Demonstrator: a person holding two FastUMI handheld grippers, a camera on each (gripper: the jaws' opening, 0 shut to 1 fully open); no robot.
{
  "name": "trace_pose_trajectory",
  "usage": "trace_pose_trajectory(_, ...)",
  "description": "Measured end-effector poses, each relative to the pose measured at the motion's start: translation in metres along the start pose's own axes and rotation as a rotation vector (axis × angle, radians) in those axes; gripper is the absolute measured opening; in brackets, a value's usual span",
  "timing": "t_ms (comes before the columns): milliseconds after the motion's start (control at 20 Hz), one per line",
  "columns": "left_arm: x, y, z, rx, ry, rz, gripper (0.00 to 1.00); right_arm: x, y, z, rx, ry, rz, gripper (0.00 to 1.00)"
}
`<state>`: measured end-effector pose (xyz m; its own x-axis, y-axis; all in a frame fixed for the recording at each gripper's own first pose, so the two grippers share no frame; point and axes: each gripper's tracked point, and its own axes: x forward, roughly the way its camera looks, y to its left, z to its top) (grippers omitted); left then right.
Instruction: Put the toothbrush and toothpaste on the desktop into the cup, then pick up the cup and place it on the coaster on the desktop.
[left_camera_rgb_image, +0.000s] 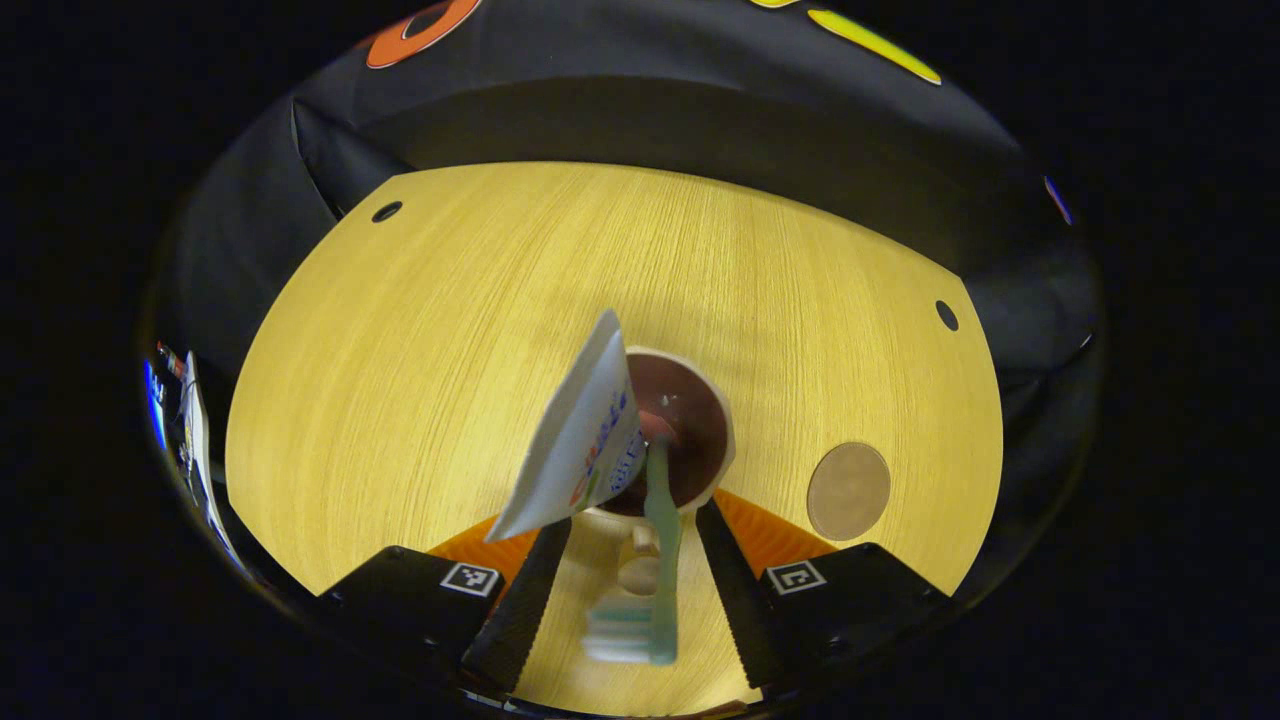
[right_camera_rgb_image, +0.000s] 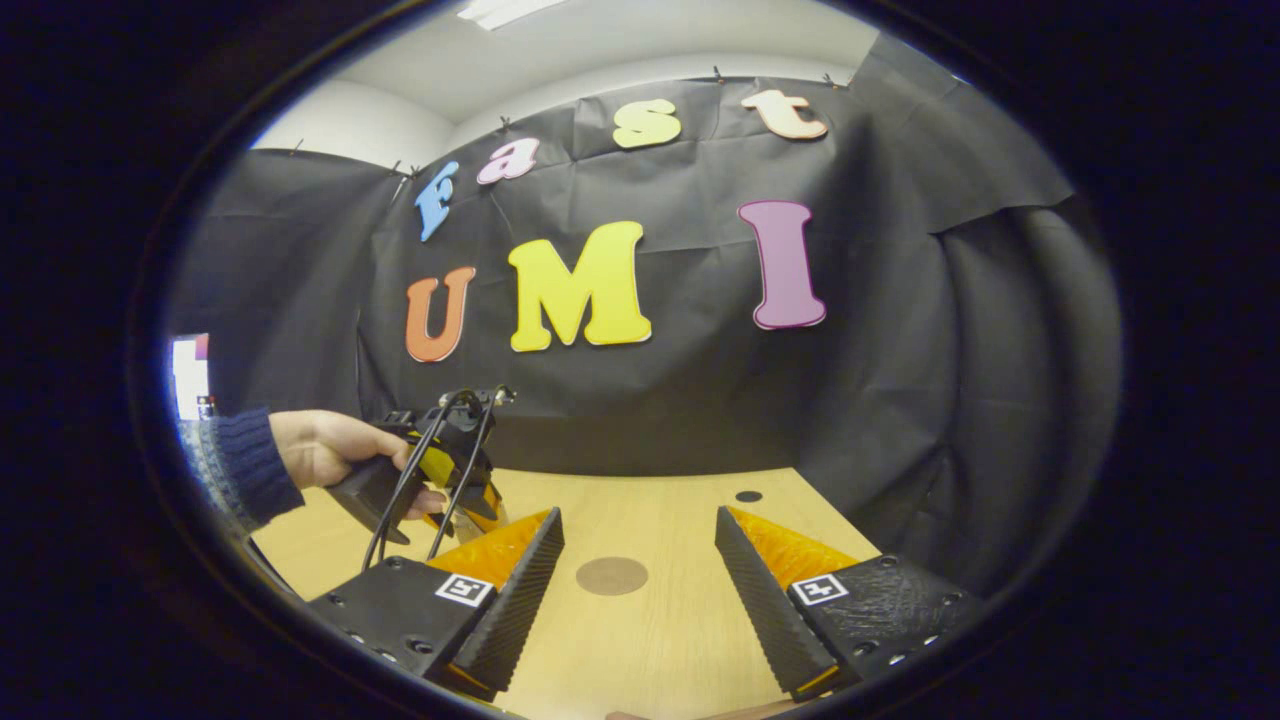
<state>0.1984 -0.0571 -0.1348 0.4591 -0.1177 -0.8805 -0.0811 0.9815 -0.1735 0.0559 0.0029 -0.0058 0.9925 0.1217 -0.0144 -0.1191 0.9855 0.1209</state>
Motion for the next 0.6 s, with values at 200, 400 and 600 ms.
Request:
trace_pose_trajectory(200,0.014,0.001,-0.002,0.065,0.038,0.032,0.7,0.001,-0.011,0.003,0.022,-0.011,-0.027,0.92)
trace_pose_trajectory(400,0.009,0.0,0.019,0.059,0.013,0.018,0.3,0.004,-0.014,0.0,0.015,-0.001,-0.038,0.93)
trace_pose_trajectory(600,-0.012,-0.001,0.045,0.042,0.01,-0.012,0.3,0.006,-0.011,-0.005,0.03,0.021,-0.025,0.93)
